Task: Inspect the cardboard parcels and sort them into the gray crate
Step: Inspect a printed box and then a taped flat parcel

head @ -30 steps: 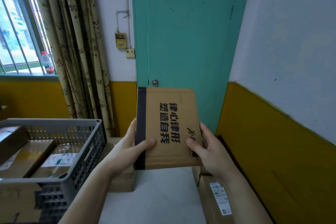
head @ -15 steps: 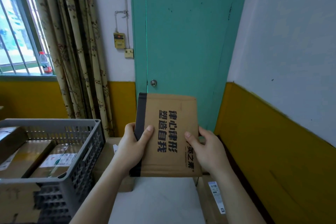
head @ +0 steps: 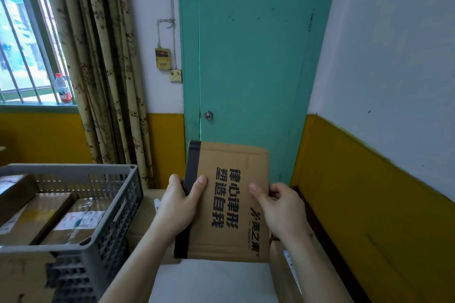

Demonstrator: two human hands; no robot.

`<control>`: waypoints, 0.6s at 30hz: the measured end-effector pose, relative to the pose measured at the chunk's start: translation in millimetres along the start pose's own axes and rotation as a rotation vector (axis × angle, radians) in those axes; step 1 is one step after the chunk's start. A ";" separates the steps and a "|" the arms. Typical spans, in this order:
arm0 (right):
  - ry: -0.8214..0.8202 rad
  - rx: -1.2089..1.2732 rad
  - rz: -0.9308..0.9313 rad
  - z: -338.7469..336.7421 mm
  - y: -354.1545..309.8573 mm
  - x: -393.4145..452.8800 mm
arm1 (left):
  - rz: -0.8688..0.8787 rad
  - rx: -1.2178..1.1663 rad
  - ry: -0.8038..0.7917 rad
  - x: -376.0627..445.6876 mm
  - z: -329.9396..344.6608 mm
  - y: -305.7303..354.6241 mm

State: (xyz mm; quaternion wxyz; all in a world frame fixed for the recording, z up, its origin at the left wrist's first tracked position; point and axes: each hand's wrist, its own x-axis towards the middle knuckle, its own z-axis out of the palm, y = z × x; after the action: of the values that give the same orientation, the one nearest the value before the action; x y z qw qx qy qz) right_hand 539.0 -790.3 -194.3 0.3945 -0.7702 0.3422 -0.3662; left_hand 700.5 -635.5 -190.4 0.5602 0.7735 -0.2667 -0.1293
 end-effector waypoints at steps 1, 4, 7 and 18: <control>0.008 0.000 0.008 -0.5 -1.3 0.3 | -0.013 -0.030 -0.006 0.3 -1.5 -0.7; -0.008 -0.022 0.035 -2.2 -9.6 2.9 | -0.084 -0.074 0.005 2.5 -3.1 0.8; -0.006 -0.118 0.004 1.6 -12.5 4.6 | -0.075 0.038 0.088 8.2 -1.9 2.0; -0.030 -0.219 0.070 7.5 -14.0 7.5 | -0.041 0.062 0.163 8.3 1.0 -6.8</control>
State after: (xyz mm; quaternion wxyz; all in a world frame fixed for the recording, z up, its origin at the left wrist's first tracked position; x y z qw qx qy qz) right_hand 552.3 -787.4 -183.2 0.3257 -0.8016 0.4008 -0.3011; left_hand 708.7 -639.4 -196.3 0.5531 0.8037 -0.2082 -0.0690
